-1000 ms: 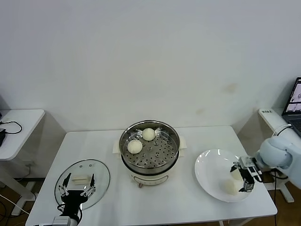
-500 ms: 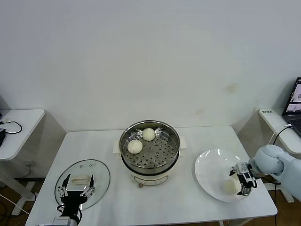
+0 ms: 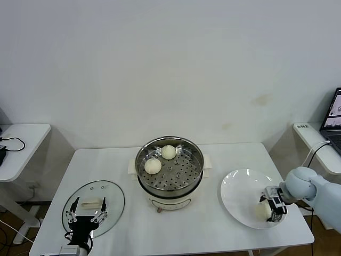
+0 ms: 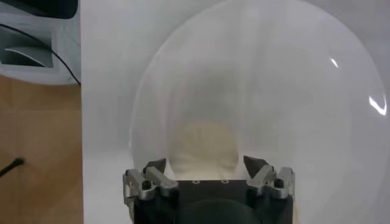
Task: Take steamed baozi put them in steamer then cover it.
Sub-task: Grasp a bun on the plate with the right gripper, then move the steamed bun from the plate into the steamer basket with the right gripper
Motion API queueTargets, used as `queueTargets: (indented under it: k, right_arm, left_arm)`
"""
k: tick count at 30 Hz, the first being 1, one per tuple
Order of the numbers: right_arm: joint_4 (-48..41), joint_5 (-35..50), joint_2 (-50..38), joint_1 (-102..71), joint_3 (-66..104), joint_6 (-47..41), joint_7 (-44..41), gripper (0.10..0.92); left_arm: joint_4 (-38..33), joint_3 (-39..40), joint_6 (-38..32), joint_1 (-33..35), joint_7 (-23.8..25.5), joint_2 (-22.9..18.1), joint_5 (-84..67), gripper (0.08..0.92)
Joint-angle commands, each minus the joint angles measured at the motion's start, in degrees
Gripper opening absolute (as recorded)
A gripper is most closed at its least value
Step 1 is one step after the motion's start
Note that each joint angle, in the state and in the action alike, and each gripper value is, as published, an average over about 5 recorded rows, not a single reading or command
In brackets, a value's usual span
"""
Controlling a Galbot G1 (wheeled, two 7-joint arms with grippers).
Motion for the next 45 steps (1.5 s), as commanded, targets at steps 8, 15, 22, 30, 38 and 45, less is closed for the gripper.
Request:
queueTargets:
  k: [8,15,22,30,38,45]
  right_arm:
    - [-0.43,0.60,0.47,1.60,0.11,-0.07,-1.83,0.630]
    - [0.81,2.59,0.19,6.04,-0.42,-0.36,-3.26,0.582]
    - [0.68,7.08,-0.31,18.86,-5.42,-0.61,-4.58,0.569]
    - [-0.50,13.67,2.47,37.45,-13.24,-1.73,-6.89,0.568]
    - [-2.35,19.58,12.05,54.07,-24.12,-2.50,-4.54,0.571]
    - [-2.71,23.21,21.90,60.11,-30.13,-2.46,-1.21,0.576]
  left_arm:
    - [-0.58,-0.20,-0.08,0.36,-0.09,-0.22,-0.01,0.823]
    - [-1.57,-0.21,-0.01,0.52,-0.16,-0.35,0.00,0.823]
    - [-2.05,-0.47,0.01,0.52,-0.14,-0.10,-0.20,0.823]
    - [-2.33,-0.40,-0.03,0.32,-0.12,0.10,-0.40,0.823]
    - [-2.57,-0.67,-0.03,0.30,-0.13,0.63,-0.73,0.823]
    - [-2.38,-0.93,0.06,-0.06,-0.15,0.71,-0.94,0.823]
